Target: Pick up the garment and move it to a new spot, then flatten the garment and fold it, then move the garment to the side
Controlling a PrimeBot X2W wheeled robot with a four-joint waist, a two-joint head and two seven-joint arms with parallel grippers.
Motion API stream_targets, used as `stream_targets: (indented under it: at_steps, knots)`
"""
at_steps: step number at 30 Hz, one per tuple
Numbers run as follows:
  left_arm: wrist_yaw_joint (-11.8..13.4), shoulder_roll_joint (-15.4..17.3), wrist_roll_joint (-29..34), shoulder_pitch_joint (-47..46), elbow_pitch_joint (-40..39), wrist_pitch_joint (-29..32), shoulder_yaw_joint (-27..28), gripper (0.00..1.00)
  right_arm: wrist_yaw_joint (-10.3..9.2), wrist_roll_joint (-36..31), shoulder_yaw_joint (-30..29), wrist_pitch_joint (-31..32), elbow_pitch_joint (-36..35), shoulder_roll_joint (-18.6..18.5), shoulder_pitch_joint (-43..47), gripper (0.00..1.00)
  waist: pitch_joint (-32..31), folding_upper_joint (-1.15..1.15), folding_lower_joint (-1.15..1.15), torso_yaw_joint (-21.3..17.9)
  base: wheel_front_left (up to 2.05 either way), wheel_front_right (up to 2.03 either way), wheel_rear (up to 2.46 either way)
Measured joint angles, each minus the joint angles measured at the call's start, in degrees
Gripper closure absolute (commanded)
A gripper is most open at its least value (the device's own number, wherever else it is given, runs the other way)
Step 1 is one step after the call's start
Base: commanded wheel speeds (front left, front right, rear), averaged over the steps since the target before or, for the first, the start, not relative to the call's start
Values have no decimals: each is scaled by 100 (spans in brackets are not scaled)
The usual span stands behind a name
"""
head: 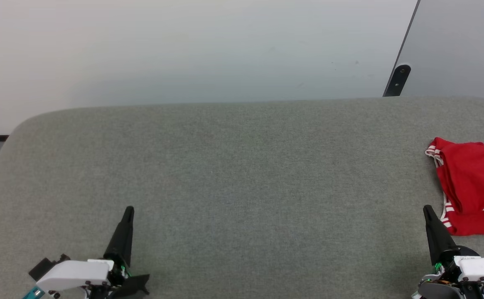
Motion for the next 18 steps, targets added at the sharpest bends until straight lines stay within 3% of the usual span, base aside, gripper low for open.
stream_targets:
  at_steps: [18]
  knots:
    - [0,-2,0,-1,0,1,3,100,0,0,0,0,0,0,-1,100,0,0,0,0,0,0,0]
